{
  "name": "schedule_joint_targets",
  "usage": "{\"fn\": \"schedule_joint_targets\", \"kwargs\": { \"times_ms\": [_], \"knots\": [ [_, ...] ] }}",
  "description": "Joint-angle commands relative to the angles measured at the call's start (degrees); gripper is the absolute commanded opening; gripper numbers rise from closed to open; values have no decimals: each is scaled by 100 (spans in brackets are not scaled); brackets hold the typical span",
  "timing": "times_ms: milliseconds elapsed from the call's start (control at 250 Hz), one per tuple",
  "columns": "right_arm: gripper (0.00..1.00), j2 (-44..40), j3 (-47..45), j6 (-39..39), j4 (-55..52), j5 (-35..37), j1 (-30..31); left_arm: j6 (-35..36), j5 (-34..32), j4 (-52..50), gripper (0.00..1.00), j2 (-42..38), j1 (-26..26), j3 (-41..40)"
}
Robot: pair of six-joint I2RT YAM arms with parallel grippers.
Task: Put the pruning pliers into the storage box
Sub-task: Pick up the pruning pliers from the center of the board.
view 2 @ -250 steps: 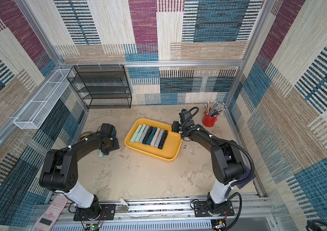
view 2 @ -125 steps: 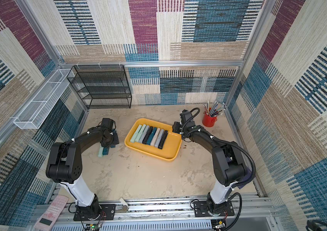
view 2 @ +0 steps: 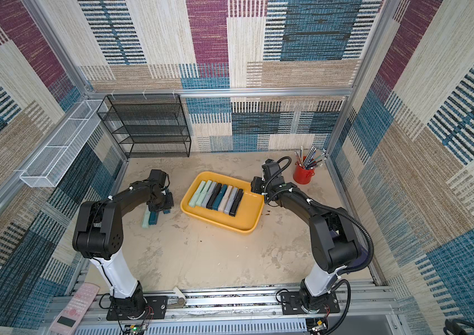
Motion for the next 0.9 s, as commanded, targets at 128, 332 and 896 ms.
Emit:
{"fn": "schedule_joint_targets", "kwargs": {
  "times_ms": [128, 332, 896],
  "knots": [
    [54, -107, -35, 39, 157, 71, -18, 267, 212, -79, 21, -203, -58, 12],
    [54, -162, -59, 27, 156, 79, -36, 552, 99, -417, 20, -787, -362, 281],
    [54, -1048, -425, -4, 167, 240, -565, 443, 146, -1151, 20, -632, -2554, 1937]
  ]
}}
